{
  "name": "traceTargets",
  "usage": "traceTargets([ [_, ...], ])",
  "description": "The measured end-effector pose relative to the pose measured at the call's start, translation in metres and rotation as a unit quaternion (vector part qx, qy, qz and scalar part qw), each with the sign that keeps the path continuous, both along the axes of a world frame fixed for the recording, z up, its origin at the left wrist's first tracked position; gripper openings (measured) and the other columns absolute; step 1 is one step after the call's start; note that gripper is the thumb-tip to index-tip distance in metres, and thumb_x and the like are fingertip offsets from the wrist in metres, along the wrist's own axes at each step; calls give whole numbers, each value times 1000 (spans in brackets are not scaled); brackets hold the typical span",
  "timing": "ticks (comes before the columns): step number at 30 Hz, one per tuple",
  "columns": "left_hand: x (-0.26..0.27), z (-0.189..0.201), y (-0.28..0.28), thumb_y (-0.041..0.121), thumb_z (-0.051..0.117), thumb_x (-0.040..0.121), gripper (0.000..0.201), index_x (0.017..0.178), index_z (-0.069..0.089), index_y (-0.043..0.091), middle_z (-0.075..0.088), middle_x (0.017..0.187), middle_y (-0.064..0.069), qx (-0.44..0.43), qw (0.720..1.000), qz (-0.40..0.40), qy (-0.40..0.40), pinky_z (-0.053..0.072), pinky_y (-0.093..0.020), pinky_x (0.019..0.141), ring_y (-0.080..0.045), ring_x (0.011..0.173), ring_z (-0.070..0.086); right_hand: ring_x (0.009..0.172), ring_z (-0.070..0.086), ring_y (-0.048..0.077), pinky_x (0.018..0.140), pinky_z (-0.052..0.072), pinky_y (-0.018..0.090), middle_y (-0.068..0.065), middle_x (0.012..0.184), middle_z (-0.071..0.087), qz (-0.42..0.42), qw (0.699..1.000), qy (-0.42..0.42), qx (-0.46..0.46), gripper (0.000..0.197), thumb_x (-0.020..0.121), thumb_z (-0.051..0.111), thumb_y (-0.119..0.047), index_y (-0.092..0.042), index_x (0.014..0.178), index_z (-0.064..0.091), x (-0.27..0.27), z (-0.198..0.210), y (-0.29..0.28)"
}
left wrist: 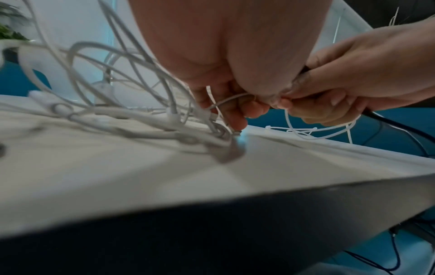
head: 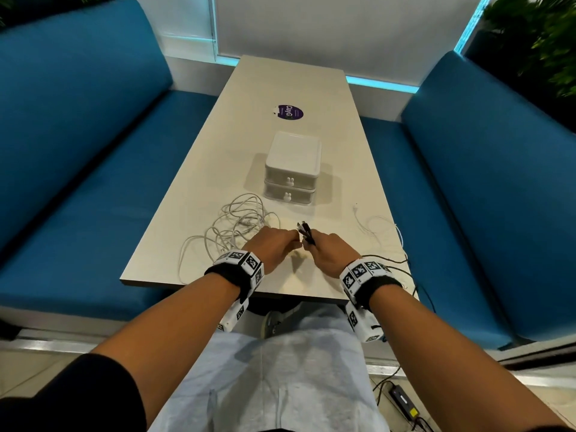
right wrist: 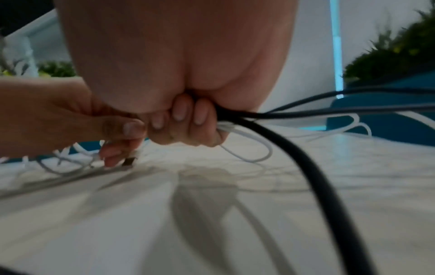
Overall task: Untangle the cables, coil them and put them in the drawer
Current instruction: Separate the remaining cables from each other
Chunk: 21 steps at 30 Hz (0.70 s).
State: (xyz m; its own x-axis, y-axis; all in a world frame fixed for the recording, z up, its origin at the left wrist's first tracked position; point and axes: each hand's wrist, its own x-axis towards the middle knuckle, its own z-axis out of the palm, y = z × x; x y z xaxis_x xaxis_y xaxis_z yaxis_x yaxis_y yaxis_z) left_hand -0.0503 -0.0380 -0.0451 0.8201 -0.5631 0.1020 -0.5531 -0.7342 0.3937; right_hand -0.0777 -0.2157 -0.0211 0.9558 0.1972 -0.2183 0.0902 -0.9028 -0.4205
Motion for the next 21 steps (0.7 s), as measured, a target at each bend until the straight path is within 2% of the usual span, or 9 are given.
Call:
traceTargets([
  [3, 4, -5, 12, 26, 49, 102, 22, 96, 64, 12, 70, 87, -7, -2, 1000, 8, 8, 46, -33, 69, -30, 80, 64, 83, 61, 37, 75, 53, 45, 16, 95, 64, -16, 996, -30, -82, 28, 102, 39, -37, -14, 116, 49, -2, 0, -13],
  [6, 6, -6, 20, 20, 50, 101, 17, 95, 65, 14, 71, 92, -7, -6, 1000, 14, 16, 42, -31, 70, -29, 84, 62, 76, 59, 33, 69, 51, 40, 14, 93, 62, -45, 985, -47, -158, 30, 103, 35, -37, -14, 119, 47, -1, -1, -33],
  [8, 7, -5, 17, 18, 50, 100, 16, 96, 66, 15, 71, 93, -5, -5, 1000, 18, 26, 40, -30, 70, -27, 86, 62, 71, 54, 30, 63, 46, 37, 13, 93, 61, -59, 978, -60, -189, 30, 103, 35, -35, -14, 121, 46, 1, -1, -39],
  [11, 11, 0, 15, 13, 49, 99, 18, 90, 64, 18, 71, 88, 0, -31, 999, 31, 26, 36, -26, 68, -22, 82, 65, 70, 52, 29, 61, 44, 36, 9, 85, 55, -94, 970, -63, -213, 27, 103, 36, -31, -13, 121, 47, 4, 3, -48],
  [14, 13, 6, 18, 13, 47, 99, 20, 87, 63, 17, 71, 87, -2, -31, 999, 21, 12, 35, -27, 68, -23, 80, 63, 70, 55, 28, 60, 45, 35, 6, 81, 51, -119, 965, -62, -225, 25, 103, 36, -29, -14, 118, 48, 5, 7, -59],
  [17, 13, 7, 14, 21, 45, 102, 23, 95, 66, 12, 71, 92, -8, -8, 1000, 16, -11, 43, -34, 72, -30, 84, 62, 77, 59, 29, 63, 47, 35, 8, 88, 58, -133, 965, -51, -219, 24, 102, 37, -29, -14, 115, 52, 4, 7, -58],
  [21, 14, 4, 7, 27, 39, 104, 28, 102, 63, 13, 71, 92, -11, 37, 999, 31, -16, 46, -36, 72, -34, 85, 63, 87, 61, 35, 67, 45, 36, 14, 99, 62, -172, 974, -62, -137, 23, 102, 39, -27, -13, 114, 52, 8, 12, -44],
])
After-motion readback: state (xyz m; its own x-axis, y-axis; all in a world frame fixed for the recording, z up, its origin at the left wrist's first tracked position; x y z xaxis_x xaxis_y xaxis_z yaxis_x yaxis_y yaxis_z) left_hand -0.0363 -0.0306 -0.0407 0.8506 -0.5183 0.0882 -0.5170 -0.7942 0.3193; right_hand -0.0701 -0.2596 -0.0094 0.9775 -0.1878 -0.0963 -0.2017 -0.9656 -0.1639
